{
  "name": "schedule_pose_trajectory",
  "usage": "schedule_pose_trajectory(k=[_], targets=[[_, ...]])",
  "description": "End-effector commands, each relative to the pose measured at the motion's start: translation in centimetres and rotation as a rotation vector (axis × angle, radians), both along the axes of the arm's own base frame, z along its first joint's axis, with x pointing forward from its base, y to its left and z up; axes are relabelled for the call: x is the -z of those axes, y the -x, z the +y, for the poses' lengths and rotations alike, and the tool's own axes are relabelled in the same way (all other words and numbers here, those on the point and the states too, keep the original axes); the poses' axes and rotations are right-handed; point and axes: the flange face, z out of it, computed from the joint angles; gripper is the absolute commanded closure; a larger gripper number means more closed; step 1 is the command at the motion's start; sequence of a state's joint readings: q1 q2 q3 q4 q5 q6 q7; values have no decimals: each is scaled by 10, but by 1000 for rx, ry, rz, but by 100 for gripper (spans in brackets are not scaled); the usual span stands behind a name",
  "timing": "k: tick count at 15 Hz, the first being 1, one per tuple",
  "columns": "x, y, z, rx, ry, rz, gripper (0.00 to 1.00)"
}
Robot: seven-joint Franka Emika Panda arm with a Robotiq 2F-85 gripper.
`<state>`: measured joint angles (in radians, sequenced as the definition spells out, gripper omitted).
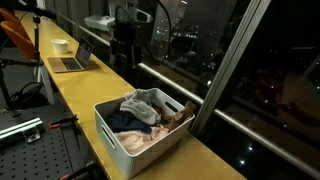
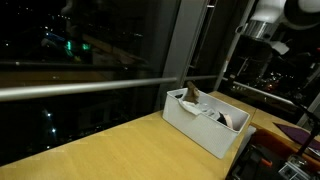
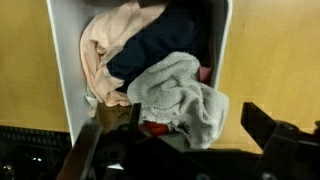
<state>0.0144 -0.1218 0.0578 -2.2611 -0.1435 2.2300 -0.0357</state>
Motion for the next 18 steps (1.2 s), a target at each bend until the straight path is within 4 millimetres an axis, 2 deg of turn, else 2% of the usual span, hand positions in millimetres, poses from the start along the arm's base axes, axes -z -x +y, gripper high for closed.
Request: schedule_pose_trajectory(k=[1,4,8,13,18], targets=[[40,-45,-21,-50,26,-22,0],[76,-69,-34,-74,16,-20,0],[122,-95,-41,-99,-28,4,0],[177,-108,-52,-91,-83,74,0],[243,-116,-66,-77,-147,174,0]])
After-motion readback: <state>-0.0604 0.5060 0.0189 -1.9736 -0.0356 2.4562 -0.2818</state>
